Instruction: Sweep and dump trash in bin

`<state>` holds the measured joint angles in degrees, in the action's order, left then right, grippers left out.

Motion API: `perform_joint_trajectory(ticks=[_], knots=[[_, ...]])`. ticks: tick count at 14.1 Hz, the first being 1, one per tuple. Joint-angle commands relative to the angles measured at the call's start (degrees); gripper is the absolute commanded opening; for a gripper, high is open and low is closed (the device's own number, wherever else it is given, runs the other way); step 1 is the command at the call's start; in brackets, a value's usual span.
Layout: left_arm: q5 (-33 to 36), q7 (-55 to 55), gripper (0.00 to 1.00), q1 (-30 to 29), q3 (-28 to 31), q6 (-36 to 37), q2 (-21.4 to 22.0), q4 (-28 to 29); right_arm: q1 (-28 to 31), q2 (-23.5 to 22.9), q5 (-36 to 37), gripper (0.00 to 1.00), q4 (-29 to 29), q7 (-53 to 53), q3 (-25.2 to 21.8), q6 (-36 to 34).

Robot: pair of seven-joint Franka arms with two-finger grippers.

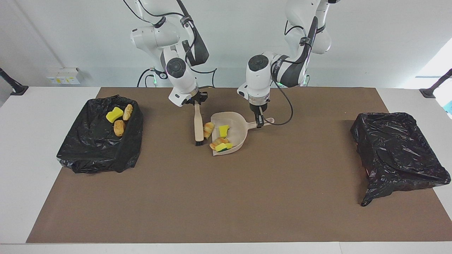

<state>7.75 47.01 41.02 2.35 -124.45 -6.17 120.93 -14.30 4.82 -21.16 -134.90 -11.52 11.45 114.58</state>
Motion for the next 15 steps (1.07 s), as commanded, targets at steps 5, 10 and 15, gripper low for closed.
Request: perform_joint_trajectory(ticks=[5, 10, 15], knots=[[0.2, 1.4, 0.00, 0.1, 0.8, -1.1, 1.7, 3.0, -3.5, -1.7, -3.5, 0.00, 9.2, -5.1, -0.2, -1.1], [-6.4, 11.0, 0.00, -6.0, 1.0, -1.3, 0.9, 0.6, -1.0, 3.3, 8.3, 0.00, 11.1, -4.6, -0.6, -8.7], [-7.8, 18.5, 0.00, -13.9, 1.0, 6.7, -0.9, -7.1, -2.2, 12.2, 10.4, 0.00, 9.0, -11.0, 0.3, -14.8]])
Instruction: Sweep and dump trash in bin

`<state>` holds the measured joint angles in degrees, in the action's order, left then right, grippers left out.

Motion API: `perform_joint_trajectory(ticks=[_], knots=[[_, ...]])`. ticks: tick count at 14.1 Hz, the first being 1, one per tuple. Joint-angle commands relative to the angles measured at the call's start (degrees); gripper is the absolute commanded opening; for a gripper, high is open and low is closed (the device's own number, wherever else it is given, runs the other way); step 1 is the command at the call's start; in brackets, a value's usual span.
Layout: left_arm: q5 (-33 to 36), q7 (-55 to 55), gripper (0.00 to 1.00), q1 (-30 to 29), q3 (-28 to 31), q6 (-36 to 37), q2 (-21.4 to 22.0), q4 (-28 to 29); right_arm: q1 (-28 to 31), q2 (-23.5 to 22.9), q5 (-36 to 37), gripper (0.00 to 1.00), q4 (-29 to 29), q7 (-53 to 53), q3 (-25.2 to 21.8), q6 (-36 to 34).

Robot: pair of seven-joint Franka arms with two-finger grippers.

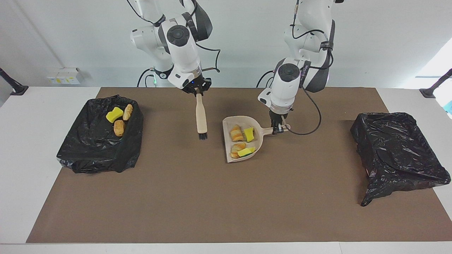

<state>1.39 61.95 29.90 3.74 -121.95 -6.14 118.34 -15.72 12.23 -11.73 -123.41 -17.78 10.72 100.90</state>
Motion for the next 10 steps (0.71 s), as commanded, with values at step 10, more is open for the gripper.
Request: perform_joint_trajectory(ticks=[10], knots=[[-2.9, 23.7, 0.00, -23.2, -0.3, 16.7, -4.3, -22.3, -15.1, 4.0, -6.4, 0.00, -13.9, -14.0, 2.5, 8.1]])
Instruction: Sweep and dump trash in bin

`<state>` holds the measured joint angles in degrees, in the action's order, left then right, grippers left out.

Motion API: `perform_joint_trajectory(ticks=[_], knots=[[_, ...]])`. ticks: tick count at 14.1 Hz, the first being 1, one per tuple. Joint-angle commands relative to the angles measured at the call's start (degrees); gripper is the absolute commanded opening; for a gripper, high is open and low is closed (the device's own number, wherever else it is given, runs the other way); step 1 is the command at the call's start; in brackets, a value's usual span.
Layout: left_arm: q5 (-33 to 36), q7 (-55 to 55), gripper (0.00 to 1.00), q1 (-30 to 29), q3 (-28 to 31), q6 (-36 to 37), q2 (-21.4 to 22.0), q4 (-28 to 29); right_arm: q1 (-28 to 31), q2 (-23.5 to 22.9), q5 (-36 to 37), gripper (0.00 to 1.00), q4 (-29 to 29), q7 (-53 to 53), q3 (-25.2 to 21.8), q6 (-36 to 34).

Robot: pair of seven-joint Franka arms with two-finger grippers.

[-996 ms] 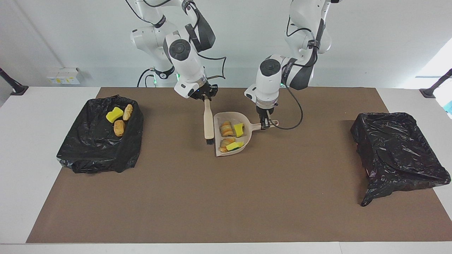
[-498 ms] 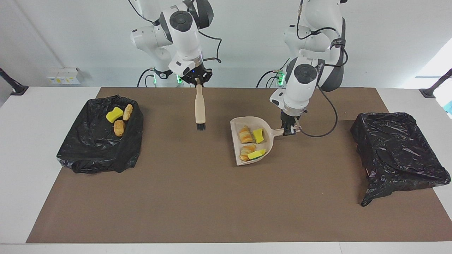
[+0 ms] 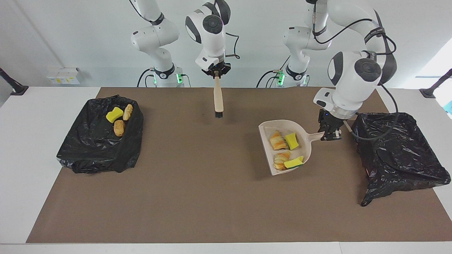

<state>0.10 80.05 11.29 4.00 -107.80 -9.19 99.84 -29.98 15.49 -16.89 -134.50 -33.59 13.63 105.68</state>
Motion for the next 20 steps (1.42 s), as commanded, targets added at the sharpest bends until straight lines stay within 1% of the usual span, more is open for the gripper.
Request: perform_joint_trajectory(ticks=[1, 3, 4, 5, 7, 10, 13, 14, 16, 17, 18, 19, 20], knots=[[-1.9, 9.2, 0.00, -7.4, -0.7, 2.8, -1.6, -4.1, -0.9, 0.9, -1.3, 0.00, -4.4, 1.5, -0.4, 5.3], [-1.9, 15.4, 0.00, -12.0, -0.7, 2.9, -2.8, -6.1, -0.8, 1.0, -2.3, 0.00, -5.2, 1.9, -0.4, 5.8], [-1.9, 18.2, 0.00, -14.4, -0.7, 2.9, -3.0, -6.7, -0.9, 0.7, -2.3, 0.00, -6.2, 1.9, -0.4, 7.2], [-1.8, 20.6, 0.00, -16.8, -0.7, 3.3, -3.5, -7.4, -1.1, 0.3, -2.4, 0.00, -7.8, 1.7, -0.3, 10.2], [-1.3, 25.0, 0.00, -20.2, -0.5, 3.6, -4.9, -9.9, -2.4, 0.1, -2.5, 0.00, -8.5, 1.9, -0.4, 11.6], [-0.8, 31.3, 0.00, -26.6, -0.4, 4.1, -6.3, -13.3, -2.9, -2.5, -2.6, 0.00, -8.8, 2.0, -0.4, 14.5], [2.3, 34.5, 0.00, -31.5, 0.0, 3.7, -8.6, -17.8, -3.0, -3.4, -2.6, 0.00, -9.2, 2.9, -0.4, 15.4], [4.7, 34.6, 0.00, -33.1, 0.0, 2.6, -9.4, -19.2, -3.0, -4.4, -2.6, 0.00, -9.2, 2.9, -0.4, 16.6], [11.4, 34.2, 0.00, -33.2, 0.0, -1.1, -10.1, -20.2, -3.5, -6.0, -2.6, 0.00, -9.2, 2.7, -0.4, 18.1], [15.6, 33.9, 0.00, -32.9, 0.0, -3.4, -10.1, -19.9, -3.8, -6.1, -2.6, 0.14, -9.1, 2.6, -0.4, 18.0], [18.8, 33.8, 0.00, -32.6, 0.0, -5.6, -10.1, -19.6, -3.9, -6.3, -2.6, 0.37, -9.0, 2.6, -0.4, 17.6], [22.1, 32.6, 0.00, -32.1, 0.0, -6.5, -10.1, -19.4, -3.9, -6.3, -2.6, 0.65, -8.7, 2.7, -0.4, 17.1], [26.6, 29.4, 0.00, -31.2, 0.0, -6.6, -9.9, -18.8, -3.9, -6.2, -2.5, 0.89, -8.2, 2.7, -0.4, 17.1]])
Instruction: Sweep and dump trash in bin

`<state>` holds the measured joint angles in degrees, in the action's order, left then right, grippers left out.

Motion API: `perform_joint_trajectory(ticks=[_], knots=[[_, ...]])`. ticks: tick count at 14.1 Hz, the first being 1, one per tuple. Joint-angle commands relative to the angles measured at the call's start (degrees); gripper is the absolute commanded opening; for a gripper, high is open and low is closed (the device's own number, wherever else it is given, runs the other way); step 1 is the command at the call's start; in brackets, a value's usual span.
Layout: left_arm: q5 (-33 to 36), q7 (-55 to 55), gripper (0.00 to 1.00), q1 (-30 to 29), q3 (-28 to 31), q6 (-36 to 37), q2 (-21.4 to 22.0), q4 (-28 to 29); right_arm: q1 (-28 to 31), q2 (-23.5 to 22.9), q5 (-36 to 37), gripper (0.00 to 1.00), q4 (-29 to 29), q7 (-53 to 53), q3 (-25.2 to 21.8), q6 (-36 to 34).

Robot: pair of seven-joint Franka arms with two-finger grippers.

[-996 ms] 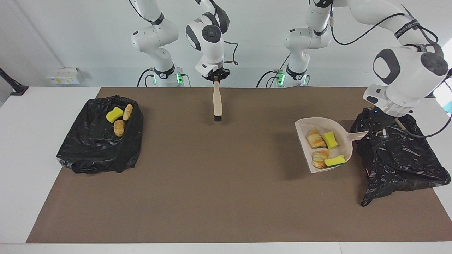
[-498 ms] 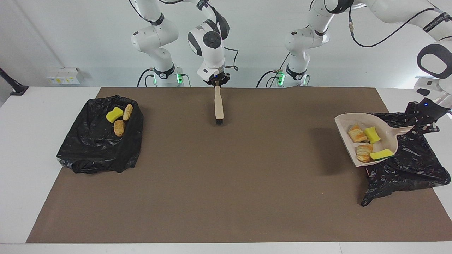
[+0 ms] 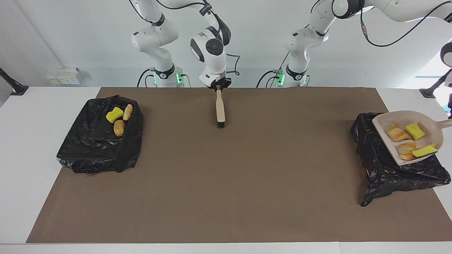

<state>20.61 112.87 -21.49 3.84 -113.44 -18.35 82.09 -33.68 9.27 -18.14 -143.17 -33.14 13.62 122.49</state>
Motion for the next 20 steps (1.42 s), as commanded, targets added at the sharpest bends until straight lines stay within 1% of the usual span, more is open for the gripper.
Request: perform_joint_trajectory(ticks=[1, 3, 5, 6, 8, 11, 13, 16, 17, 19, 20], knots=[[10.8, -8.0, 0.00, 2.8, 0.2, -1.0, 0.0, 0.4, -0.2, 0.6, -1.3, 1.00, 1.5, 2.4, -0.4, -0.5], [20.9, -13.4, 0.00, 5.4, 0.1, -1.3, 1.8, 3.6, 0.5, 0.7, -0.8, 1.00, 4.7, 2.3, -0.7, -5.3], [27.7, -17.0, 0.00, 6.4, 0.1, -1.7, 4.3, 7.7, 1.3, 1.7, -0.2, 1.00, 5.9, 2.3, -1.1, -5.9], [31.2, -18.5, 0.00, 7.1, 0.1, -1.7, 5.2, 9.0, 3.0, 2.1, 0.0, 1.00, 7.2, 2.3, -1.1, -6.2], [36.9, -21.4, 0.00, 8.6, 0.1, -0.7, 6.6, 10.8, 6.9, 2.5, 2.4, 1.00, 10.6, 2.2, -1.1, -7.6], [42.1, -22.4, 0.00, 9.3, 0.1, -0.5, 9.4, 12.0, 11.5, 2.0, 7.2, 1.00, 15.0, 2.0, -1.1, -7.5], [43.3, -22.3, 0.00, 9.3, 0.1, -0.4, 11.5, 12.0, 15.9, 2.1, 8.8, 1.00, 18.2, 2.4, -1.1, -8.0], [44.3, -22.8, 0.00, 11.5, 0.0, 3.6, 12.1, 11.9, 22.8, 2.0, 12.4, 1.00, 23.5, 3.0, -1.1, -11.0], [44.3, -24.6, 0.00, 12.9, -0.2, 5.4, 12.1, 11.7, 25.0, 2.0, 13.6, 1.00, 25.2, 5.1, -1.1, -12.2], [43.0, -28.6, 0.00, 14.7, -0.7, 7.7, 12.2, 11.9, 28.1, 2.0, 13.7, 1.00, 27.6, 10.2, -1.1, -14.2], [41.0, -30.1, 0.00, 16.1, -0.7, 8.4, 12.4, 12.0, 29.2, 2.0, 13.7, 1.00, 29.1, 11.4, -1.1, -15.4]])
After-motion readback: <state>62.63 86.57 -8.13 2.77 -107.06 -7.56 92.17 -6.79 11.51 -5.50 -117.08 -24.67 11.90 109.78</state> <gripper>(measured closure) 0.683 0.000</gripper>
